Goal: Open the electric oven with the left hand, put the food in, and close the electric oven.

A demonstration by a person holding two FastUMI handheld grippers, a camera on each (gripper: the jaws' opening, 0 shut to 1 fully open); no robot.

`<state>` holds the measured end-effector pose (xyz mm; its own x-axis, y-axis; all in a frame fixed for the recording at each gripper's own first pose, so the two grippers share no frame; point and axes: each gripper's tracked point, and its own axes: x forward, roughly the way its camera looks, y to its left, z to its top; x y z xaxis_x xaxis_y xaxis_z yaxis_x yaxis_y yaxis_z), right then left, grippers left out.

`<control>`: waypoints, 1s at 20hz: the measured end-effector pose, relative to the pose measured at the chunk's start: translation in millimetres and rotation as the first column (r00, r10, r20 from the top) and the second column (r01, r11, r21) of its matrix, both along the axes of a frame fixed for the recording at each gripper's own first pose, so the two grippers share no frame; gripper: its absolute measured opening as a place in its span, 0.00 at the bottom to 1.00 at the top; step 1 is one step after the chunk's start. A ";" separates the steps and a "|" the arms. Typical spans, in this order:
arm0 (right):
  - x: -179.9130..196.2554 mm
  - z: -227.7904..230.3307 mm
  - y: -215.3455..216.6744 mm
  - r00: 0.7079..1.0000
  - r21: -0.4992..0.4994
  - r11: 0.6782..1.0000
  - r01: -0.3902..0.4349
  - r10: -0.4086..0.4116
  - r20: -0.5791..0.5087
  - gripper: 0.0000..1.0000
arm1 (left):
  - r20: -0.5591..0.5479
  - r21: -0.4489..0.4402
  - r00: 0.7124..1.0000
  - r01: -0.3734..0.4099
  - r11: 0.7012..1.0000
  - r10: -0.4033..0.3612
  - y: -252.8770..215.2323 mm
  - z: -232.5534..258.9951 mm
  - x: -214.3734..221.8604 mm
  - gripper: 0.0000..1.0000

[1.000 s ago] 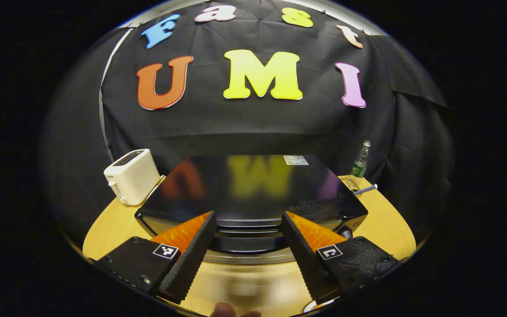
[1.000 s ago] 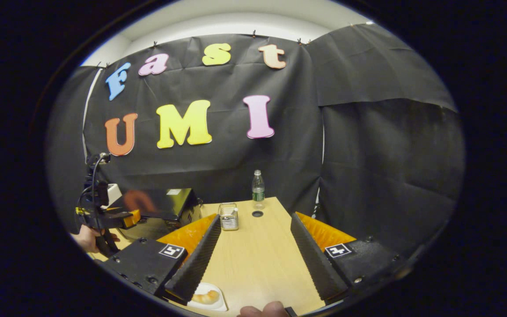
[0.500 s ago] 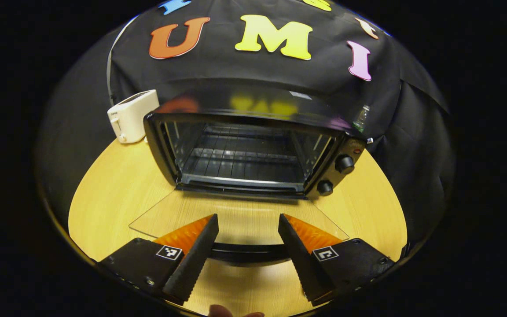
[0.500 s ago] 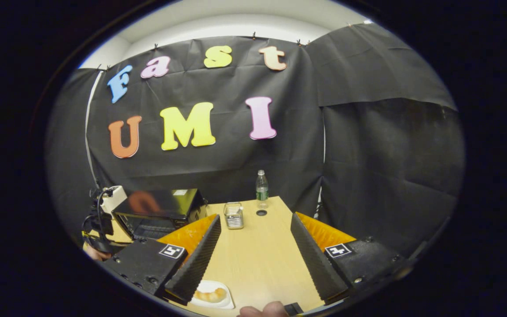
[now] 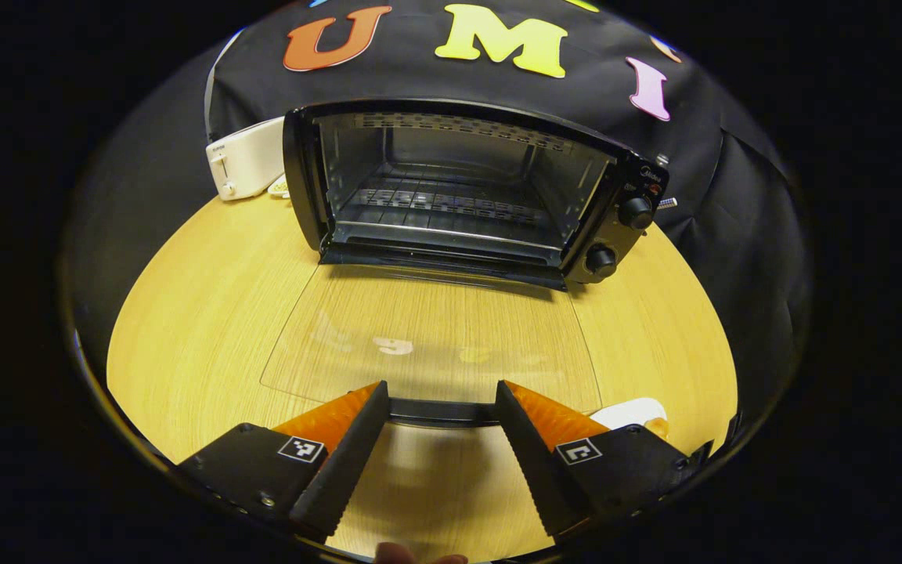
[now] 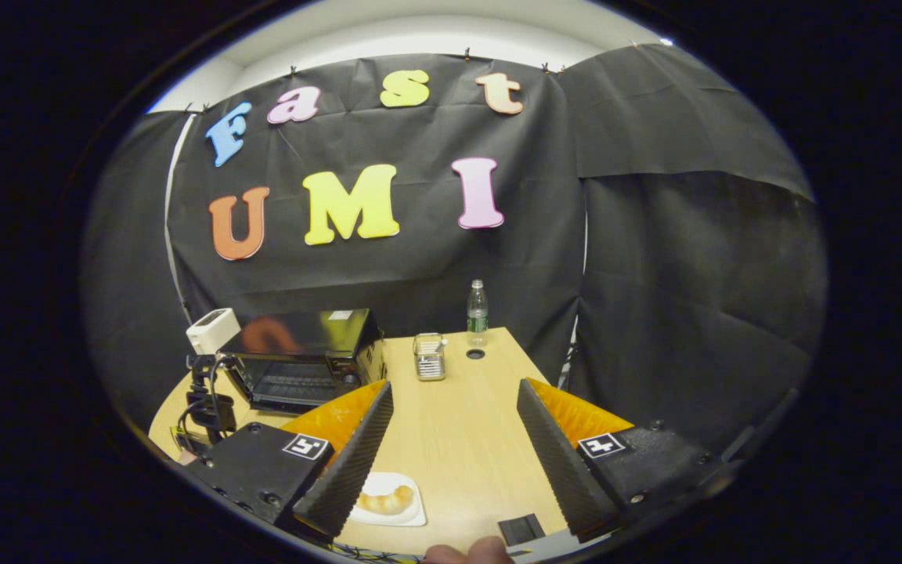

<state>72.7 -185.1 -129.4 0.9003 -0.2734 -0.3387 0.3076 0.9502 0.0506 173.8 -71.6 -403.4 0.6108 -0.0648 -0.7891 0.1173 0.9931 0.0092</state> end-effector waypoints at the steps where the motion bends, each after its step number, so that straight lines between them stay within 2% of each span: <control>1: -4.2 0.4 1.8 1.000 -0.003 1.000 -0.001 0.001 -0.003 0.99 | 0.005 0.010 1.000 0.013 1.000 -0.013 0.5 -3.0 2.3 0.92; 7: -23.3 2.6 11.3 1.000 -0.022 1.000 0.005 -0.005 -0.013 0.99 | 0.011 -0.012 1.000 0.012 1.000 -0.012 1.4 -4.0 2.5 0.92; 9: -27.0 -1.5 15.7 1.000 -0.026 1.000 0.006 -0.007 -0.024 0.99 | 0.057 -0.016 0.998 0.039 0.999 -0.038 -2.6 10.3 8.3 0.92; 10: -27.7 -4.1 19.2 0.999 -0.025 1.000 0.002 -0.003 -0.034 0.99 | 0.077 -0.014 0.995 0.062 0.998 -0.061 -3.6 17.1 11.5 1.00; 12: -28.0 -10.9 28.7 0.998 -0.022 1.000 -0.013 0.012 -0.061 0.99 | 0.115 -0.021 0.990 0.088 0.996 -0.085 -3.1 32.2 17.1 0.80; 13: -27.3 -13.8 35.1 0.997 -0.020 0.999 -0.026 0.024 -0.077 1.00 | 0.128 -0.031 0.988 0.089 0.996 -0.085 -2.1 37.0 18.4 0.93; 17: -20.0 -20.0 61.0 0.992 -0.020 0.996 -0.082 0.080 -0.102 0.99 | 0.183 -0.064 0.980 0.098 0.993 -0.085 -0.8 63.6 17.2 0.93; 20: -16.4 -39.4 75.7 0.986 0.011 0.995 -0.102 0.103 -0.135 1.00 | 0.268 -0.068 0.959 0.116 0.991 -0.094 4.3 105.3 7.0 0.93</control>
<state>56.3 -109.5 -168.8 0.8694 -0.1803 -0.4600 0.2129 0.9769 0.0195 180.8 -67.3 -298.0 0.7828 -0.1977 -0.5901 0.2256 0.9738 -0.0270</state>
